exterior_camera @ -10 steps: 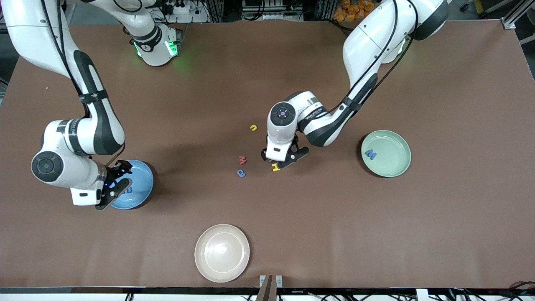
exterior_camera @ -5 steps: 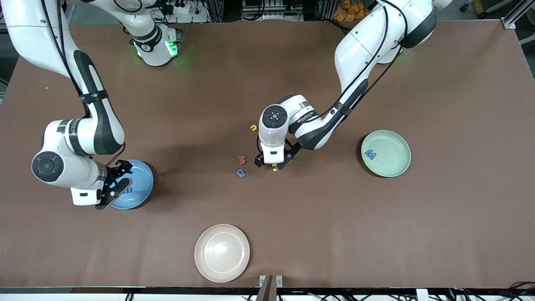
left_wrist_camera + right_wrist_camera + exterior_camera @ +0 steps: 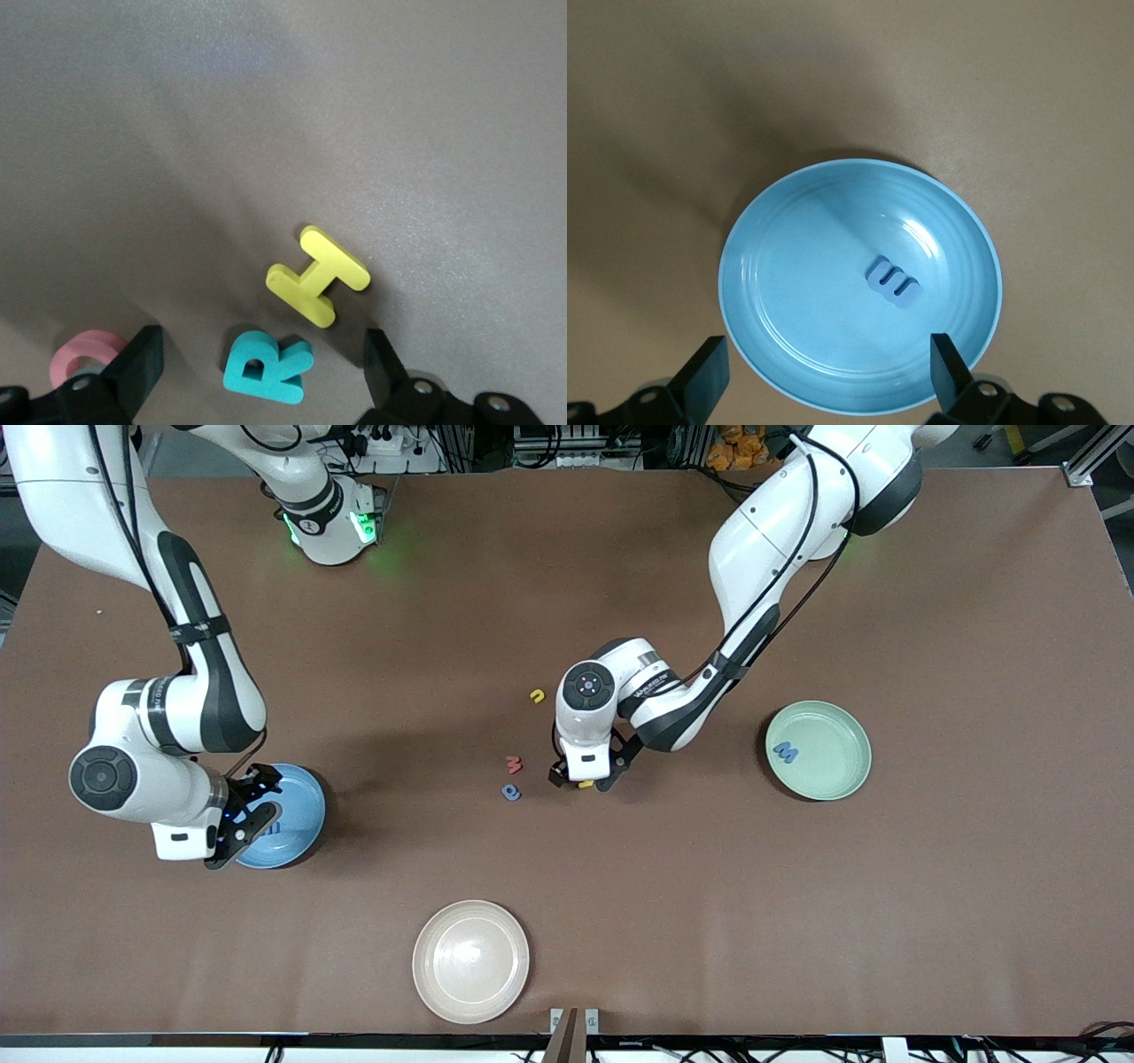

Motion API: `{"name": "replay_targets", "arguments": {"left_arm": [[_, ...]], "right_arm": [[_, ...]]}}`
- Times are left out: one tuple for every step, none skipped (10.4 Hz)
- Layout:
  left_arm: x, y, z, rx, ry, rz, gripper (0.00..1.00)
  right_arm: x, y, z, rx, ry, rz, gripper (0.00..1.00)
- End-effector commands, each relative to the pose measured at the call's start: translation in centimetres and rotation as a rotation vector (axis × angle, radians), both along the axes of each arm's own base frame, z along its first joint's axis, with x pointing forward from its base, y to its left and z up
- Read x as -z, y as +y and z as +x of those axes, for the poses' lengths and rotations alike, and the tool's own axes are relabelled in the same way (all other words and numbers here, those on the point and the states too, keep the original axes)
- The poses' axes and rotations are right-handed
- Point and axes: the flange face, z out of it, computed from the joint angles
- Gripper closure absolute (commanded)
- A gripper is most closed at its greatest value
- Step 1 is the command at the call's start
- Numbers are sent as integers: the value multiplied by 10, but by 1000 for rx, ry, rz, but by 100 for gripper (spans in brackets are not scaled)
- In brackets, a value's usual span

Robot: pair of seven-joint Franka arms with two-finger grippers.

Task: Sort upper and lower case letters into plates
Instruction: 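Move the left gripper down over the cyan R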

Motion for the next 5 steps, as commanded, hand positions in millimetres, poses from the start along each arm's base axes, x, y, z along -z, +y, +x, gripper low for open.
{"name": "replay_targets", "arguments": {"left_arm": [[3, -8, -2, -9, -14, 1, 0], [3, -8, -2, -8, -14, 0, 8], [3, -8, -2, -8, -14, 0, 15], [3, -8, -2, -7, -14, 0, 25], [4, -10, -4, -3, -13, 1, 33]], "right_arm": [[-2, 2, -2, 6, -5, -11, 0], [-1, 3, -3, 4, -3, -11, 0], [-1, 3, -3, 4, -3, -11, 0], [-1, 3, -3, 4, -3, -11, 0], [-1, 4, -3, 3, -3, -11, 0]]}}
